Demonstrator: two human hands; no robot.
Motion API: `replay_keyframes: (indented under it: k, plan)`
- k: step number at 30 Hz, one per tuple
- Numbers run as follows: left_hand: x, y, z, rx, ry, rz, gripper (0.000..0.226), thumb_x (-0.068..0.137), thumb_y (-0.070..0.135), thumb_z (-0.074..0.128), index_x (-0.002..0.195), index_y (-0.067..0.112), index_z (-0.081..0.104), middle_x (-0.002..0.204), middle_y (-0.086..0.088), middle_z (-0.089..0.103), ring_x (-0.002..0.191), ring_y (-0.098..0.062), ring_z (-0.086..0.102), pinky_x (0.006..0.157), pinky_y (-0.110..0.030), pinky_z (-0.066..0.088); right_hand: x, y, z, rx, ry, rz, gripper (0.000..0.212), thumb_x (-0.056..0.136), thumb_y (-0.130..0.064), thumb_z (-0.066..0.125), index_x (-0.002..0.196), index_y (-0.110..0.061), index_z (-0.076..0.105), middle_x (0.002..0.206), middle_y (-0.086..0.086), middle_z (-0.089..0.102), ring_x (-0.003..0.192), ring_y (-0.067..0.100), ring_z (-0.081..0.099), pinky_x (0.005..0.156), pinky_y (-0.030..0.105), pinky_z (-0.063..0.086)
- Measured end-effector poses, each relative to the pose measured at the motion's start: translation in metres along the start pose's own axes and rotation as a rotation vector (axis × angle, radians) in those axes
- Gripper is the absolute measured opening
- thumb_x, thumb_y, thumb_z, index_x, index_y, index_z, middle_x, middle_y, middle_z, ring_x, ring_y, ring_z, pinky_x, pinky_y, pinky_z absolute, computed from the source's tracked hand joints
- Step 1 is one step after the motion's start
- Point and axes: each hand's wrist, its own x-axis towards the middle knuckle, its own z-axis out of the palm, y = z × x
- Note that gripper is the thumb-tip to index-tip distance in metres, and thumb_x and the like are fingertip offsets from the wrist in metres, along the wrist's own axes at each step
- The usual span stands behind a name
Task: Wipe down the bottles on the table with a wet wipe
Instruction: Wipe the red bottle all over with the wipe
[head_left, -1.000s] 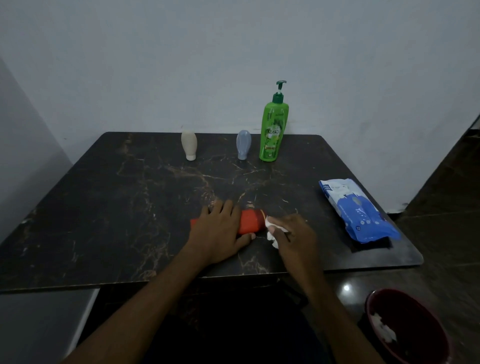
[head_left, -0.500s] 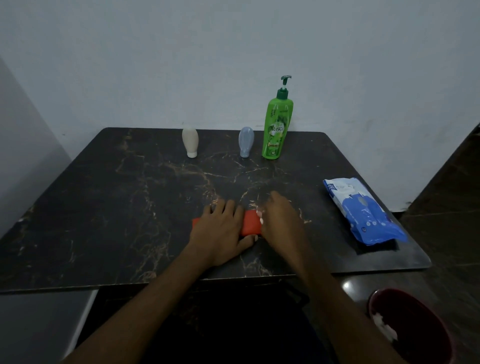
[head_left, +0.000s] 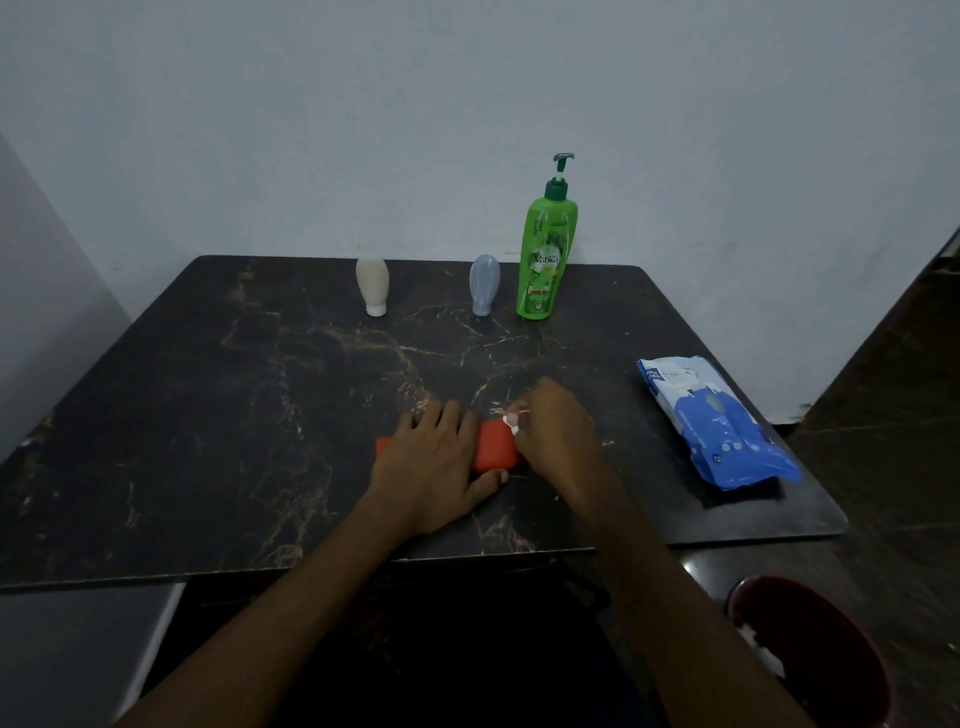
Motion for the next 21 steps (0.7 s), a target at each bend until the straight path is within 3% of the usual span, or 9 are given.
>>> replay_keyframes:
  k: [4, 6, 9, 11, 12, 16, 19, 21]
  plan:
    - [-0.002, 0.002, 0.000, -0.011, 0.016, -0.023, 0.072, 0.087, 0.083, 0.028, 0.111, 0.020, 0.054, 0.111, -0.003, 0.054, 0.101, -0.023, 0.049, 0.092, -0.044, 0.043, -0.031, 0.012, 0.018, 0.024, 0.166, -0.087, 0.015, 0.093, -0.024, 0.057, 0.102, -0.019, 0.069, 0.101, 0.001, 0.052, 0.082, 0.005, 0.049, 0.069, 0.018, 0.032]
    - [-0.003, 0.003, 0.000, -0.015, 0.023, -0.037, 0.073, 0.085, 0.084, 0.030, 0.110, 0.020, 0.055, 0.110, -0.003, 0.054, 0.102, -0.023, 0.049, 0.092, -0.044, 0.042, -0.058, 0.014, 0.025, 0.230, 0.269, -0.011, 0.013, 0.093, -0.024, 0.061, 0.093, -0.013, 0.067, 0.083, -0.006, 0.052, 0.065, -0.001, 0.044, 0.062, 0.015, 0.031]
    - [-0.001, 0.003, 0.001, -0.019, 0.017, -0.044, 0.074, 0.084, 0.085, 0.029, 0.110, 0.020, 0.054, 0.111, -0.003, 0.053, 0.102, -0.023, 0.048, 0.093, -0.043, 0.042, -0.083, 0.014, 0.035, 0.575, 0.267, 0.130, 0.023, 0.095, -0.020, 0.062, 0.088, 0.002, 0.064, 0.071, -0.009, 0.051, 0.064, -0.004, 0.050, 0.060, 0.005, 0.033]
    - [-0.001, 0.002, 0.001, -0.024, 0.030, -0.035, 0.072, 0.085, 0.084, 0.030, 0.109, 0.020, 0.053, 0.110, -0.003, 0.054, 0.101, -0.023, 0.049, 0.093, -0.044, 0.042, -0.083, 0.012, 0.037, 0.474, 0.291, 0.084, 0.012, 0.091, -0.007, 0.060, 0.097, -0.002, 0.070, 0.084, -0.002, 0.056, 0.072, 0.000, 0.046, 0.067, 0.007, 0.033]
    - [-0.002, 0.002, 0.001, -0.026, 0.041, -0.031, 0.071, 0.086, 0.083, 0.030, 0.108, 0.020, 0.052, 0.109, -0.003, 0.054, 0.100, -0.023, 0.049, 0.092, -0.044, 0.042, -0.077, 0.012, 0.038, 0.379, 0.323, 0.049, 0.019, 0.090, -0.005, 0.059, 0.102, -0.008, 0.072, 0.090, 0.002, 0.056, 0.076, 0.005, 0.046, 0.069, 0.009, 0.030]
    - [-0.005, 0.002, 0.000, -0.016, 0.089, -0.009, 0.069, 0.087, 0.083, 0.031, 0.106, 0.019, 0.051, 0.108, -0.003, 0.052, 0.097, -0.022, 0.048, 0.088, -0.044, 0.040, -0.035, 0.010, 0.023, 0.062, 0.221, -0.012, 0.023, 0.093, -0.024, 0.052, 0.102, -0.020, 0.073, 0.101, 0.003, 0.058, 0.089, 0.014, 0.054, 0.074, 0.019, 0.030]
    - [-0.006, 0.003, -0.001, -0.023, 0.109, -0.008, 0.070, 0.087, 0.084, 0.033, 0.108, 0.019, 0.051, 0.108, -0.003, 0.052, 0.095, -0.021, 0.048, 0.087, -0.043, 0.042, -0.007, 0.004, -0.003, 0.163, 0.036, 0.100, 0.013, 0.087, -0.022, 0.062, 0.091, -0.020, 0.074, 0.099, 0.004, 0.068, 0.089, 0.017, 0.062, 0.079, 0.030, 0.050]
    - [-0.006, 0.003, -0.002, -0.037, 0.122, -0.020, 0.071, 0.085, 0.084, 0.035, 0.110, 0.019, 0.052, 0.109, -0.003, 0.053, 0.095, -0.020, 0.049, 0.085, -0.041, 0.042, -0.003, 0.001, -0.014, 0.159, -0.007, 0.094, 0.014, 0.086, -0.021, 0.063, 0.092, -0.016, 0.073, 0.099, 0.004, 0.069, 0.089, 0.018, 0.063, 0.083, 0.034, 0.053]
